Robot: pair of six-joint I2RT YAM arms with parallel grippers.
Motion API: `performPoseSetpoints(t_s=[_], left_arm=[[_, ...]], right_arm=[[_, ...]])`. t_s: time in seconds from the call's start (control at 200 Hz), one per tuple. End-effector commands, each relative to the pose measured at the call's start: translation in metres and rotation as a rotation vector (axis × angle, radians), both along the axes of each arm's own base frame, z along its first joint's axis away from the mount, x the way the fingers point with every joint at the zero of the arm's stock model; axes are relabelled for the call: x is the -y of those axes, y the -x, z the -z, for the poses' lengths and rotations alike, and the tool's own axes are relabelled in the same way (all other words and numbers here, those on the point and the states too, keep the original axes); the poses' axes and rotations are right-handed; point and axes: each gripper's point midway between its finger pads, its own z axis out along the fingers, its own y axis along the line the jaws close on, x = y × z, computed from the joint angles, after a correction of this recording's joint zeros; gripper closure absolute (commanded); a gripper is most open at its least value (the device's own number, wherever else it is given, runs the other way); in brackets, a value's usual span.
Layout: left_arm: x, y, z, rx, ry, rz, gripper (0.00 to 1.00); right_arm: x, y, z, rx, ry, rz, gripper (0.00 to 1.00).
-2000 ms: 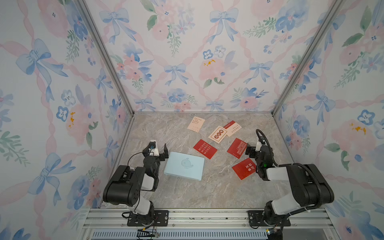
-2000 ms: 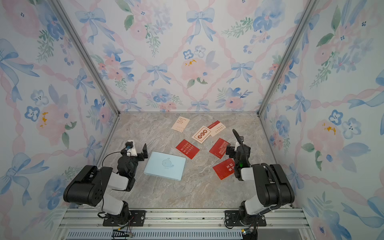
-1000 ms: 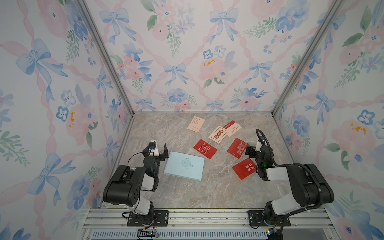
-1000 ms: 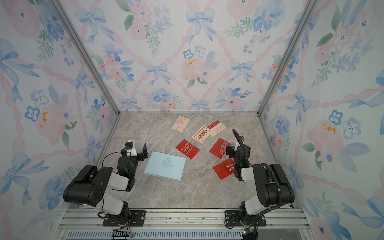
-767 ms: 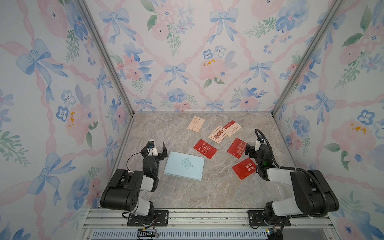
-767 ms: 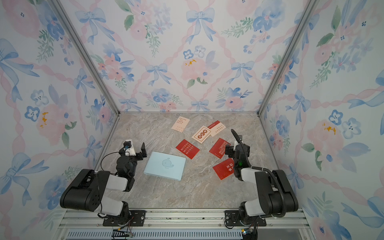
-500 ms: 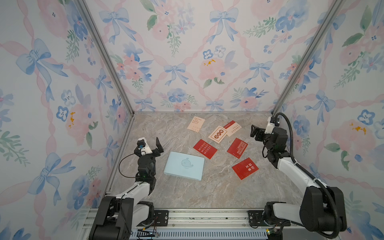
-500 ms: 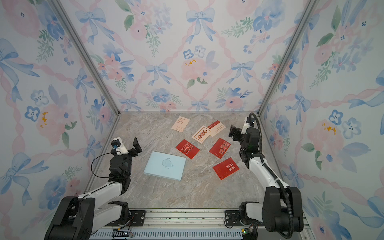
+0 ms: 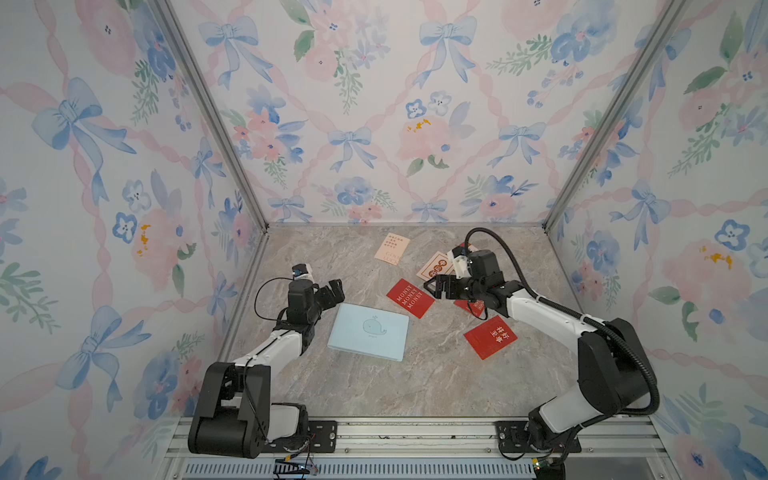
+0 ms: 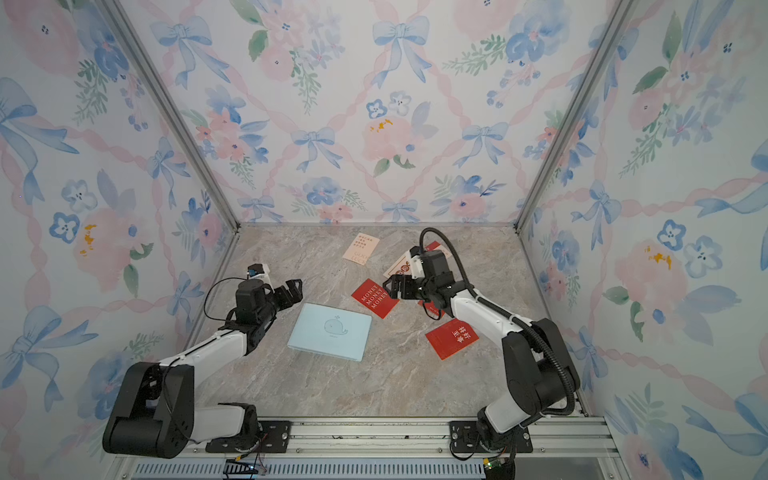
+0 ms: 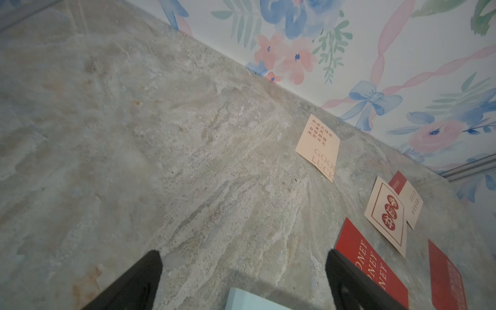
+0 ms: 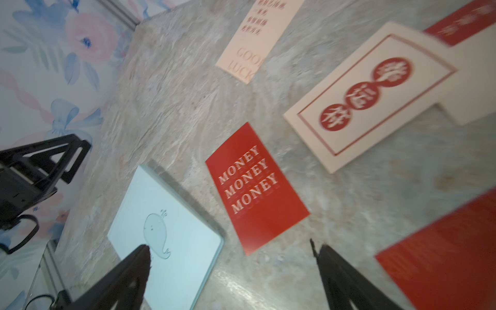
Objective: Place the photos into the photo albums
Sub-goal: Move the photo album to the center of the board.
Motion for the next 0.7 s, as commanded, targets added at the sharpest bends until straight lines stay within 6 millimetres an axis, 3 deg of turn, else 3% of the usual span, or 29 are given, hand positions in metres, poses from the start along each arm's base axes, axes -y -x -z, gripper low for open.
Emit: performPoseSetpoints(t_s=[0.0, 0.165, 0.27, 0.58, 0.695], left_arm=[[0.012, 0.019, 0.021, -0.128, 0.060, 0.039, 0.02], [0.022, 0.031, 0.038, -0.218, 0.048, 0.075, 0.02], [0.031, 0.037, 0.048, -0.252, 0.039, 0.102, 0.02], [0.057, 0.054, 0.073, -0.349, 0.084, 0.205, 0.02], [0.061, 0.066, 0.078, -0.373, 0.114, 0.208, 0.02]], right_arm=[[-0.036, 0.032, 0.031, -0.161, -0.001, -0.073, 0.03], [-0.083, 0.048, 0.051, -0.251, -0.056, -0.145, 0.03], [-0.097, 0.053, 0.058, -0.274, -0.052, -0.170, 0.03], [-0.102, 0.064, 0.070, -0.323, -0.026, -0.182, 0.03], [-0.091, 0.064, 0.077, -0.324, 0.011, -0.157, 0.03]])
